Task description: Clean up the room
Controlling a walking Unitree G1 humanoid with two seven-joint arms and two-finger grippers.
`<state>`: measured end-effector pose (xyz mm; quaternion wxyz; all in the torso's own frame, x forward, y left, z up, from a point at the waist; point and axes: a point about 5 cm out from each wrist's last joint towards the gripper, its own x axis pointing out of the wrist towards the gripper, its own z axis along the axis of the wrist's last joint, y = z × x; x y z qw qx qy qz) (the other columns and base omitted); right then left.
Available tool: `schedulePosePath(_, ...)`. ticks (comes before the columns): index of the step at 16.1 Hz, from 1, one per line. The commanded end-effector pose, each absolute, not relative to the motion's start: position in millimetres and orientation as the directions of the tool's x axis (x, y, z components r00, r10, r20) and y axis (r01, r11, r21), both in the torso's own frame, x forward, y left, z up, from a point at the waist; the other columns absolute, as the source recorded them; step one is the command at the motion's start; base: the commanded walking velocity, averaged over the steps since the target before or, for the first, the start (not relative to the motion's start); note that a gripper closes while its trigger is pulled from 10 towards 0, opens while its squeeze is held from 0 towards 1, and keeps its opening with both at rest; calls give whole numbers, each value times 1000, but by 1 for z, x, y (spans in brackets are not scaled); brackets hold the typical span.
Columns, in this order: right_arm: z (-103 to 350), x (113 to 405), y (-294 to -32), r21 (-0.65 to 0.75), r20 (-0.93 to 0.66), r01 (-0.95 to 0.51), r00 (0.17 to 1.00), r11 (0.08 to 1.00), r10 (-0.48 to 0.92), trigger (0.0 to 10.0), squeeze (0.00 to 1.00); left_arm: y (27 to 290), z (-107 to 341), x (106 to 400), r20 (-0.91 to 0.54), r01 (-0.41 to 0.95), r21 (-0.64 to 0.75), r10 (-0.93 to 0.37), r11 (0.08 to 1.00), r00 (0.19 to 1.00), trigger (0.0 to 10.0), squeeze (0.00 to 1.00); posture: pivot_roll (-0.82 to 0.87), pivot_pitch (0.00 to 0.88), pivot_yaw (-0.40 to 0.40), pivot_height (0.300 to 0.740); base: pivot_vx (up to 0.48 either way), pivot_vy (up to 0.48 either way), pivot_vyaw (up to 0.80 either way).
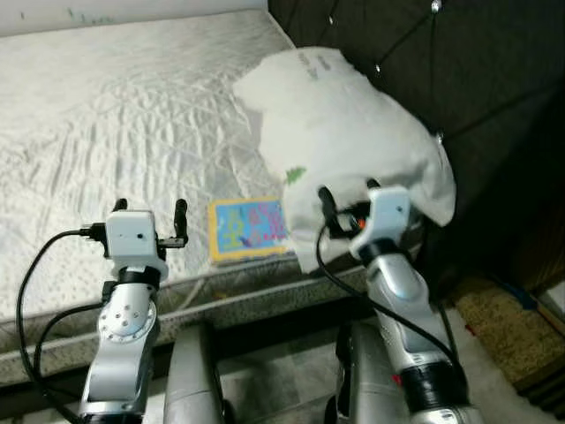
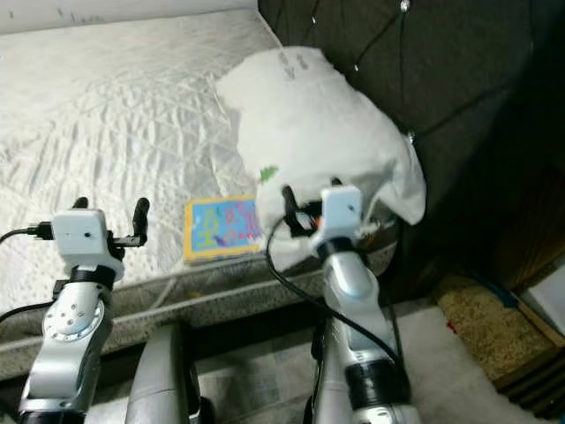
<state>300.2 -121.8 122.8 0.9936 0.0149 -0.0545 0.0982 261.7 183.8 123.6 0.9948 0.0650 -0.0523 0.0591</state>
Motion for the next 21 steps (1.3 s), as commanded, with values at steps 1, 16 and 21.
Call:
schedulePosePath(1, 129, 299, -125, 10, 127, -184, 975, 983, 181, 10000, 0, 184, 125, 264, 124, -133, 128, 118, 983, 985, 10000, 0, 37, 0, 17, 624, 0, 0, 0)
schedulePosePath(16, 127, 294, -140, -39, 89, -75, 993, 996, 78, 10000, 0, 162, 125, 274, 75, -16, 112, 8, 994, 997, 10000, 0, -2, 0, 2, 740, 0, 0, 0)
schedulePosePath(21, 128, 299, -136, -29, 87, -88, 992, 996, 90, 10000, 0, 161, 129, 278, 73, -7, 86, 1, 996, 997, 10000, 0, 16, 0, -13, 740, 0, 0, 0)
